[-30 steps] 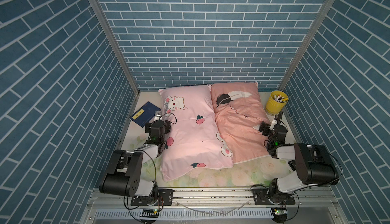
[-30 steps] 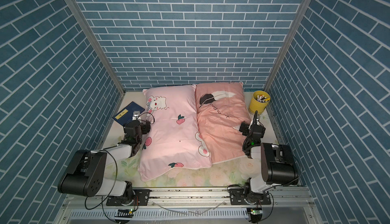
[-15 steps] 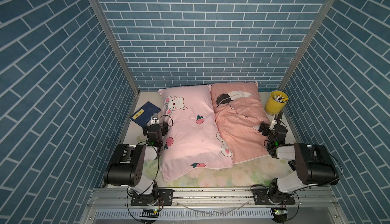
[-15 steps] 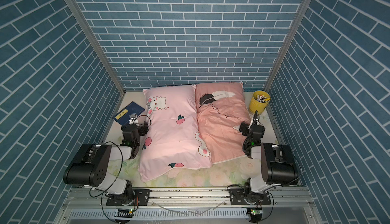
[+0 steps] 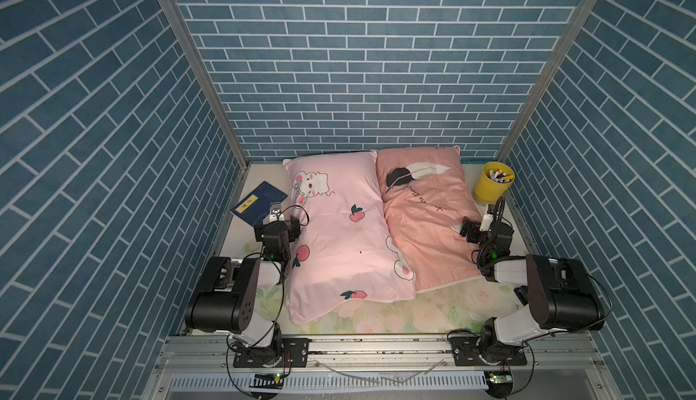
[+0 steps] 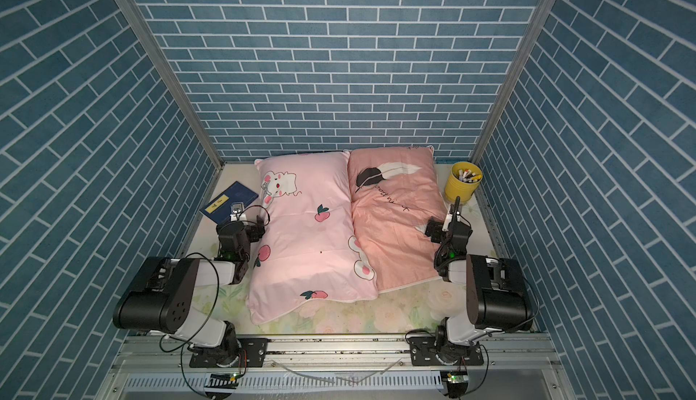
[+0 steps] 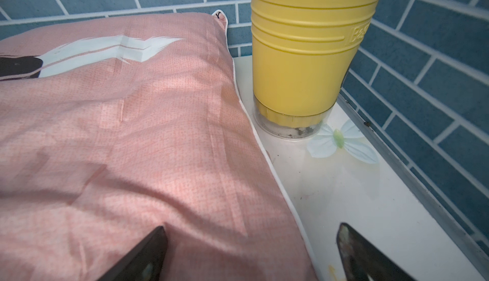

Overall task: Zip up pillowcases
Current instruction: Reset both arms

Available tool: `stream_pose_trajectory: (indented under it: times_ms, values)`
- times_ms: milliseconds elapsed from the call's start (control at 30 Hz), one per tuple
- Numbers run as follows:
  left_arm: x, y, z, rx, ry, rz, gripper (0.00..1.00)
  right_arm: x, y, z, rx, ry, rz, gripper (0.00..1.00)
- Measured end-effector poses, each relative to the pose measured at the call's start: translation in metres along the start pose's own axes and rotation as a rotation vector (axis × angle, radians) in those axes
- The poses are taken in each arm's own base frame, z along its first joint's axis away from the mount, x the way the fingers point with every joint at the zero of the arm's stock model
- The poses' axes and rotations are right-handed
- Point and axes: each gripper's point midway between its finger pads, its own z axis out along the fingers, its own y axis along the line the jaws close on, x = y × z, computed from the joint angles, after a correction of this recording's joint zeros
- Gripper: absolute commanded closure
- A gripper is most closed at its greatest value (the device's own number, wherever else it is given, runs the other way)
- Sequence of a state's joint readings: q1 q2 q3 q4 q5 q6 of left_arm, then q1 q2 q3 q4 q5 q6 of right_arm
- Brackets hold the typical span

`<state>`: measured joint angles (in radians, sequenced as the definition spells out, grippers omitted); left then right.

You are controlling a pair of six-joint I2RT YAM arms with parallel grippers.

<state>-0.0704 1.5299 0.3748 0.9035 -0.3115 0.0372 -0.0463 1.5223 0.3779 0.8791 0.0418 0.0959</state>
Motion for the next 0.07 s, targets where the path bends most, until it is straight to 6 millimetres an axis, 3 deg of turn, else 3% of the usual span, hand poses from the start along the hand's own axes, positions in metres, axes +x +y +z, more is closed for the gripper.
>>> stream_pose_trajectory:
  times_ms: [67]
  values:
    - [-0.0001,0.0,0.0,0.0,0.0,-0.001,0.0,0.0002,0.0004,0.0001,-0.002,0.002,0.0,0.01]
